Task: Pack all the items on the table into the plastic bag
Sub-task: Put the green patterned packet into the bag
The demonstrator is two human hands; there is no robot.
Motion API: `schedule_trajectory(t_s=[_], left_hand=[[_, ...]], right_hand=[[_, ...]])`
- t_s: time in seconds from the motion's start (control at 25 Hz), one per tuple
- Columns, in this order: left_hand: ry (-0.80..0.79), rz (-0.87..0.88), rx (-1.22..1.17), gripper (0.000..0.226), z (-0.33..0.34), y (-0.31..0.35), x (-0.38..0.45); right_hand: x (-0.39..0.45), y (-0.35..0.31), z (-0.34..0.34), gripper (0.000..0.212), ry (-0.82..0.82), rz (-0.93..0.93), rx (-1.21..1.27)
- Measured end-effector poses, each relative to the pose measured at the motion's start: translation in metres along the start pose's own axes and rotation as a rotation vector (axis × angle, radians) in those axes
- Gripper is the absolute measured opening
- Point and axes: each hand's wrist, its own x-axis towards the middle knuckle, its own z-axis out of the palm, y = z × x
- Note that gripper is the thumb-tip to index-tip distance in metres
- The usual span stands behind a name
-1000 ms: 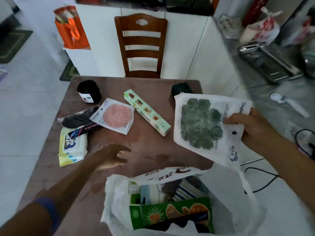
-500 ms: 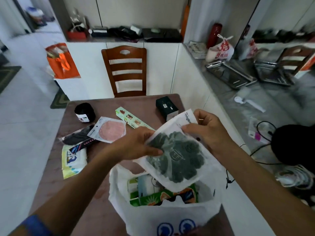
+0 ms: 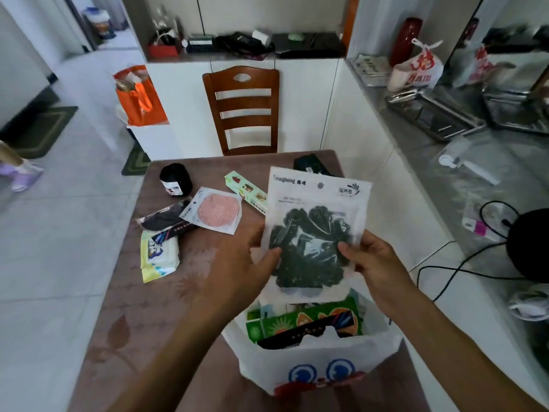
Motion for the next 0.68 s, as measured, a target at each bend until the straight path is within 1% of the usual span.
schedule_trajectory(t_s=[0.04, 0.08, 0.12, 0.16, 0.2, 0.24, 0.28, 0.32, 0.4, 0.48, 0.52, 0.56, 0.6, 0.64, 0.68], left_hand=[[0.123, 0.054, 0.256, 0.056, -0.003, -0.012, -0.010], [0.180, 0.030, 0.408, 0.071, -0.004, -0.026, -0.019], [0.202, -0.054, 0.436, 0.081, -0.005, -0.038, -0.027], [0.178, -0.160, 0.365, 0.081, -0.006, -0.048, -0.033], [0.153, -0.246, 0.218, 0.072, -0.005, -0.055, -0.036], [0.153, -0.289, 0.076, 0.056, -0.002, -0.059, -0.038], [0.185, -0.287, -0.007, 0.040, 0.001, -0.061, -0.039], [0.241, -0.257, -0.023, 0.030, 0.002, -0.059, -0.041], [0.334, -0.177, -0.006, 0.026, 0.002, -0.052, -0.044], [0.335, -0.113, 0.009, 0.031, 0.005, -0.047, -0.048], [0.328, -0.067, 0.013, 0.035, 0.007, -0.045, -0.050], [0.322, -0.017, 0.028, 0.038, 0.008, -0.045, -0.052], [0.305, 0.025, 0.040, 0.040, 0.007, -0.045, -0.054], [0.291, 0.046, 0.038, 0.041, 0.004, -0.045, -0.056], [0.277, 0.046, 0.028, 0.041, 0.000, -0.047, -0.056]], right_hand=[[0.000, -0.001, -0.004, 0.027, -0.001, -0.020, 0.033], [0.000, -0.004, -0.008, 0.027, -0.019, -0.056, 0.024], [0.000, -0.008, -0.011, 0.027, -0.055, -0.101, -0.046], [0.001, -0.013, -0.011, 0.027, -0.101, -0.144, -0.166], [0.002, -0.018, -0.012, 0.026, -0.160, -0.181, -0.303], [0.003, -0.026, -0.010, 0.025, -0.239, -0.196, -0.429], [0.005, -0.036, -0.008, 0.023, -0.331, -0.173, -0.539], [0.006, -0.043, -0.003, 0.020, -0.420, -0.120, -0.651], [0.011, -0.044, 0.012, 0.017, -0.577, 0.025, -0.988], [0.017, -0.021, 0.031, 0.029, -0.697, 0.117, -1.433], [0.020, 0.000, 0.041, 0.038, -0.720, 0.137, -1.584], [0.023, 0.023, 0.047, 0.046, -0.696, 0.138, -1.667], [0.022, 0.043, 0.053, 0.050, -0.623, 0.124, -1.687], [0.021, 0.053, 0.058, 0.049, -0.516, 0.067, -1.652], [0.022, 0.053, 0.062, 0.042, -0.438, -0.004, -1.572]])
